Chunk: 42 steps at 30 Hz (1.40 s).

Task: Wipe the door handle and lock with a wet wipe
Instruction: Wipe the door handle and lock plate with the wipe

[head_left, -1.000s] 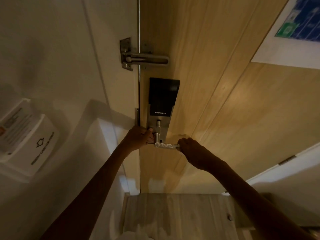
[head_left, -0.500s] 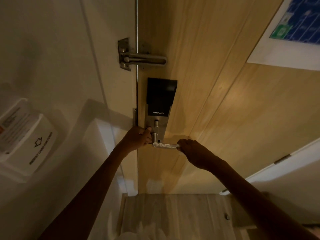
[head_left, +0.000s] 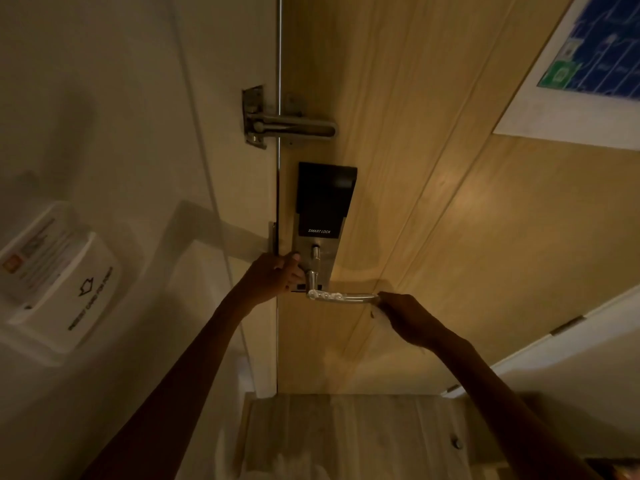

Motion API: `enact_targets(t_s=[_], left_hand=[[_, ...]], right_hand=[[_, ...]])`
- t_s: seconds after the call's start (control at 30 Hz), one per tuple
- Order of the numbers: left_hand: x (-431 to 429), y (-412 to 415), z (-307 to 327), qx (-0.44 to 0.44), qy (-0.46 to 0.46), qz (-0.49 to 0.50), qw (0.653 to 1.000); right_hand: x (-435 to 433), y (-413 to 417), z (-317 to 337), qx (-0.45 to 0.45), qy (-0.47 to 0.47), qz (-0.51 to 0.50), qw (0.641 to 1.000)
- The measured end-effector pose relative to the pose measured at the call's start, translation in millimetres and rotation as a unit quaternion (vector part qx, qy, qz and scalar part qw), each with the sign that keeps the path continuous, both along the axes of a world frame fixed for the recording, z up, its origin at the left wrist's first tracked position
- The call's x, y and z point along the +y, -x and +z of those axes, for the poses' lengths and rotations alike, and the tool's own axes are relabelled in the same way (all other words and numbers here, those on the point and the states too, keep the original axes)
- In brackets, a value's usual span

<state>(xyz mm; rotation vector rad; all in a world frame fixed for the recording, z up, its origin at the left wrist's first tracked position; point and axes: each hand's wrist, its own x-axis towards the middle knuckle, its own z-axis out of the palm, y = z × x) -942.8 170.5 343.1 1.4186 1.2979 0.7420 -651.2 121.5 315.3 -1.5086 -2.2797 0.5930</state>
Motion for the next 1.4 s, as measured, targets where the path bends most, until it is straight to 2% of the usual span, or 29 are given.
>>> enact_targets(t_s=[0.07, 0.17, 0.2, 0.23, 0.3, 0.4, 0.5, 0.6, 0.8, 1.1, 1.23, 1.33, 1.4], left_hand=[[3, 7, 2, 0.01, -0.045, 0.019, 0.999], [3, 11, 9, 0.138, -0.183, 0.078, 0.97], [2, 11, 13, 0.156, -0.216, 0.096, 0.959], [3, 11, 15, 0.159, -0.237, 0.106, 0.952], [4, 9, 19, 0.154, -0.247, 0.109, 0.951], [5, 6, 19, 0.141, -0.249, 0.107, 0.952], [6, 6, 19, 0.149, -0.252, 0.111, 0.95], [6, 6, 20, 0.148, -0.246, 0.116, 0.951], [7, 6, 22, 0.128, -0.231, 0.121, 0.957], [6, 6, 24, 0.135, -0.252, 0.115, 0.951], [5, 5, 24, 0.128, -0.24, 0.116, 0.955], [5, 4, 23, 0.127, -0.236, 0.117, 0.956], [6, 4, 22, 0.12, -0.234, 0.117, 0.958]], right_hand=[[-3, -2, -1, 0.059, 0.007, -0.072, 0.996], [-3, 6, 6, 0.161, -0.065, -0.226, 0.959], [-3, 15, 10, 0.182, -0.093, -0.249, 0.947], [-3, 24, 15, 0.193, -0.112, -0.248, 0.943], [-5, 43, 18, 0.18, -0.137, -0.181, 0.957], [-10, 57, 12, 0.098, -0.078, -0.069, 0.99], [-11, 52, 2, 0.041, -0.066, -0.038, 0.996], [-8, 41, 0, 0.065, -0.102, -0.047, 0.992], [-4, 41, 0, 0.1, -0.111, -0.115, 0.982], [-3, 43, -4, 0.057, -0.125, -0.093, 0.986], [11, 57, 3, 0.046, -0.024, -0.088, 0.995], [15, 39, 4, 0.119, 0.08, -0.133, 0.981], [9, 34, -1, 0.16, 0.061, -0.147, 0.974]])
